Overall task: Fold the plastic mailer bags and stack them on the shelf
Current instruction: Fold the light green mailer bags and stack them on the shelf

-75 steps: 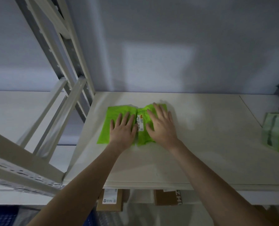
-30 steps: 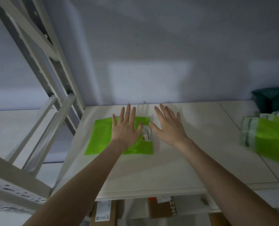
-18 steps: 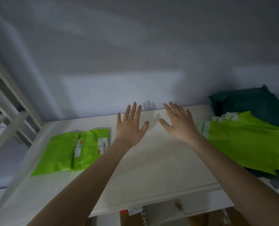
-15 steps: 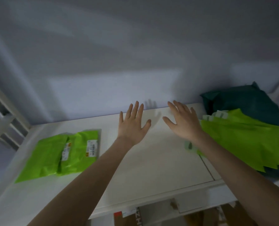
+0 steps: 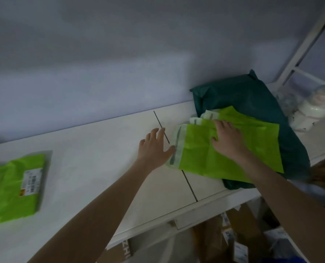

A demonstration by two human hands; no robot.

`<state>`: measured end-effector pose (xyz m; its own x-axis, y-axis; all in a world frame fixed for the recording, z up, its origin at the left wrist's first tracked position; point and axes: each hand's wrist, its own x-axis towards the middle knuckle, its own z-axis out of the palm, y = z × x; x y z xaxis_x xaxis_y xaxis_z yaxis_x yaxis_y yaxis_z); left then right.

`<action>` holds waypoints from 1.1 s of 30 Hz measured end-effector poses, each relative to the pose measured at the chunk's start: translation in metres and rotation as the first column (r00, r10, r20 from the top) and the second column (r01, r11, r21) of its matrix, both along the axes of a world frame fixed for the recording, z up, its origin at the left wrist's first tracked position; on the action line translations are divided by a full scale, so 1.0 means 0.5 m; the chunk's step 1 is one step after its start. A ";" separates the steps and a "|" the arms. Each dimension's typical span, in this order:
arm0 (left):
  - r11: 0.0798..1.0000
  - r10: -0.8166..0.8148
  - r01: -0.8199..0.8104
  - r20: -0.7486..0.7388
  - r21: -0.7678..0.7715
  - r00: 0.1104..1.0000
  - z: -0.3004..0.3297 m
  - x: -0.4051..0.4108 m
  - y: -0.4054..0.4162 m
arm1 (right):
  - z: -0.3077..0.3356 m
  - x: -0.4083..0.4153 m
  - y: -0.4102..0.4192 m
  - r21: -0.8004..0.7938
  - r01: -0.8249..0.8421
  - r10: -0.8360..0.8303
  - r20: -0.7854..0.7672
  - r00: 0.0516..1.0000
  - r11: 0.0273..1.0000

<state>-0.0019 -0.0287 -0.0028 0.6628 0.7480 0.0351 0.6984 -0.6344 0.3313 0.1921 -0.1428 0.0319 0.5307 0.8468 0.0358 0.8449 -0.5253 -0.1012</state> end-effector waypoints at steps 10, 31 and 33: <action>0.994 -0.011 0.006 -0.042 -0.107 0.999 -0.045 0.078 -0.012 | -0.035 0.052 -0.012 -0.039 0.004 -0.002 0.039 0.999 0.999; 0.893 0.413 -0.236 0.487 -0.384 0.769 0.050 -0.041 0.016 | 0.103 -0.014 0.004 0.239 -0.078 0.076 0.017 0.997 0.968; 0.806 0.468 -0.187 0.410 -0.562 0.783 0.057 -0.054 0.004 | 0.116 -0.032 0.006 0.244 -0.083 0.075 0.044 0.996 0.966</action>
<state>-0.0291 -0.0266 0.0259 0.3582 0.9255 -0.1231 0.4685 -0.0641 0.8811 0.1760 -0.1399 0.0898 0.4573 0.8489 0.2650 0.8879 -0.4192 -0.1894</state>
